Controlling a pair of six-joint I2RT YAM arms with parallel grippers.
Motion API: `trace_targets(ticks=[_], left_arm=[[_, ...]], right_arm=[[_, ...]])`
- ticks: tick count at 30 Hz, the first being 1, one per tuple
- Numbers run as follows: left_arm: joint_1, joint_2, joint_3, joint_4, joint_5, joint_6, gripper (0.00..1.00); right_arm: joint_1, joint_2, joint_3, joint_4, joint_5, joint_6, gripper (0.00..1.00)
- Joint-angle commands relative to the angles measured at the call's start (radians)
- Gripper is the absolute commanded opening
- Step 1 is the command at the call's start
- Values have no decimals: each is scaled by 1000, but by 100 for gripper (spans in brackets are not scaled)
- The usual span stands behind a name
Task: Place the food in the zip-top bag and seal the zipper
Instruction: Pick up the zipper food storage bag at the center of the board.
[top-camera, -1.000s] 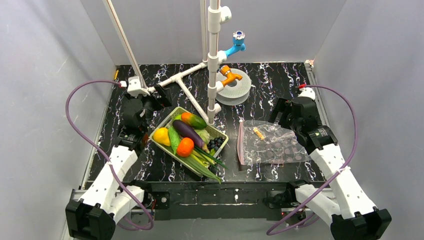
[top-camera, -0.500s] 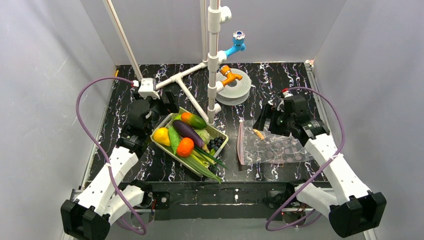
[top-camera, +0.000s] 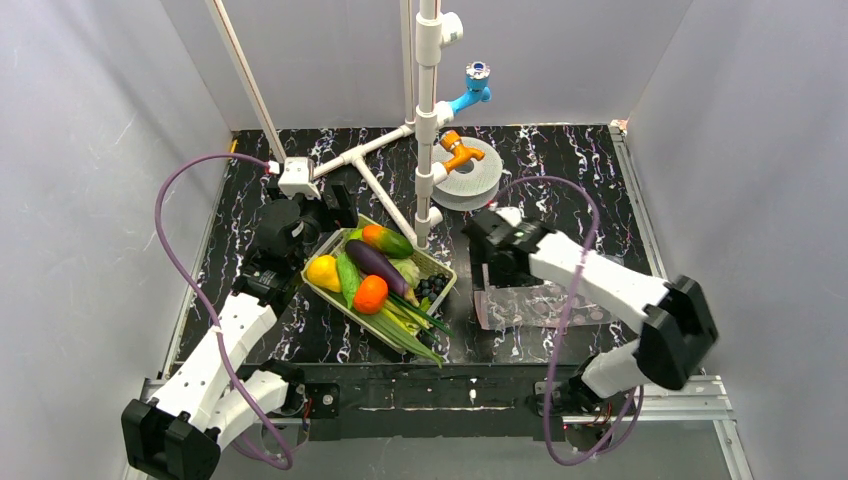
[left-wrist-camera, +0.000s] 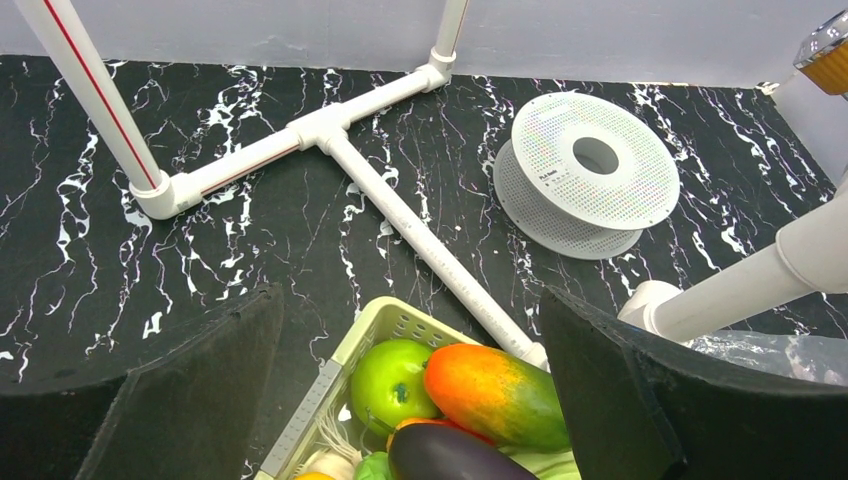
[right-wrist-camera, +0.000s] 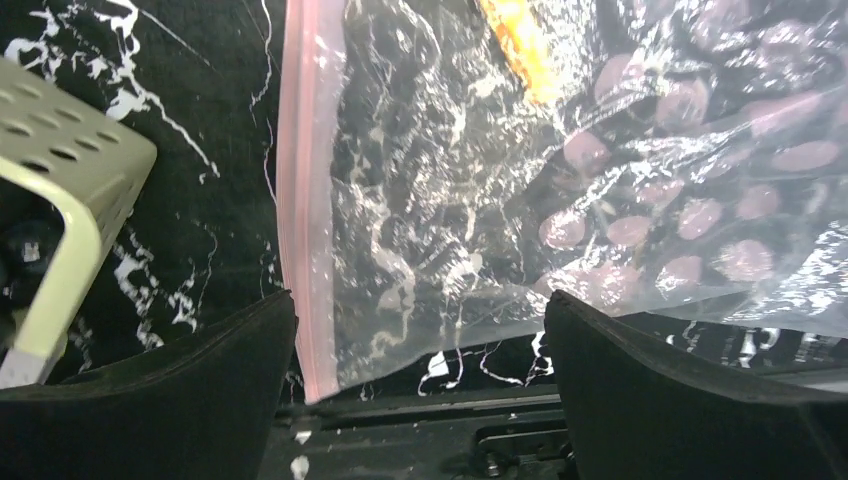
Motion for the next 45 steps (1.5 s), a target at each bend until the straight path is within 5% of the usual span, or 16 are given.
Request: trace_targets(ticks=[1, 9, 26, 30, 33, 36, 39, 43, 45], left_arm=[[-11, -2, 23, -2, -16, 22, 99], [-18, -5, 26, -4, -24, 34, 100], [-29, -4, 30, -15, -36, 43, 100], [-31, -2, 30, -15, -37, 43, 100], [-31, 1, 34, -19, -36, 43, 99], [-32, 2, 36, -23, -35, 41, 99], [-35, 2, 37, -23, -28, 38, 100], [-39, 3, 44, -35, 27, 25, 99], [-43, 1, 51, -44, 84, 27, 99]], right_arm=[[132, 151, 172, -177, 363, 150, 100], [204, 340, 280, -219, 406, 225, 100], [214, 451, 194, -125, 402, 251, 77], [218, 460, 182, -126, 422, 257, 59], [218, 475, 182, -142, 441, 276, 35], [220, 496, 200, -184, 467, 311, 33], [227, 478, 211, -226, 498, 332, 19], [231, 367, 191, -246, 520, 318, 2], [231, 285, 167, -232, 524, 297, 1]])
